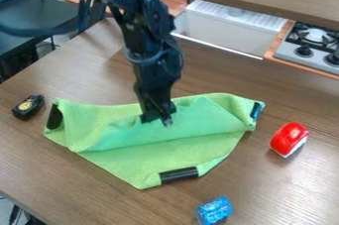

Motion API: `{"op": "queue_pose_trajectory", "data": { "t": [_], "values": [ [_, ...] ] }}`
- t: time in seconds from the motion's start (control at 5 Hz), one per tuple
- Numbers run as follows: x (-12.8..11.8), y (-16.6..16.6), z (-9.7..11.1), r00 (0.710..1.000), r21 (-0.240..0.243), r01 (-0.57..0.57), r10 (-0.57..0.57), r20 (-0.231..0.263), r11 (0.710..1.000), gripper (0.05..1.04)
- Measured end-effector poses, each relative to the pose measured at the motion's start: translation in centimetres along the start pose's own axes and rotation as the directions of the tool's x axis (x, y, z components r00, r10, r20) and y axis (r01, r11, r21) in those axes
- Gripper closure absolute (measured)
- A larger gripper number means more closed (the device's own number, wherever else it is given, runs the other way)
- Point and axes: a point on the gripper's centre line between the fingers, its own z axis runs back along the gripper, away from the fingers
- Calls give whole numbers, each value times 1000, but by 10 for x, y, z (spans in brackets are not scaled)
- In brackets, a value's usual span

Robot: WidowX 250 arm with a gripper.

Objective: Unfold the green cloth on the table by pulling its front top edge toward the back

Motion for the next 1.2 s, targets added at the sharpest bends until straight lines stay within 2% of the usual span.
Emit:
{"op": "queue_pose_trajectory", "data": {
  "t": [0.6,0.8,1.2],
  "values": [
    [31,84,-32,985,-2,-133,131,-116,991,1033],
    [39,110,-36,976,-3,-180,179,-125,984,1033],
    [50,140,-33,965,0,-239,238,-113,971,1033]
  ]
}}
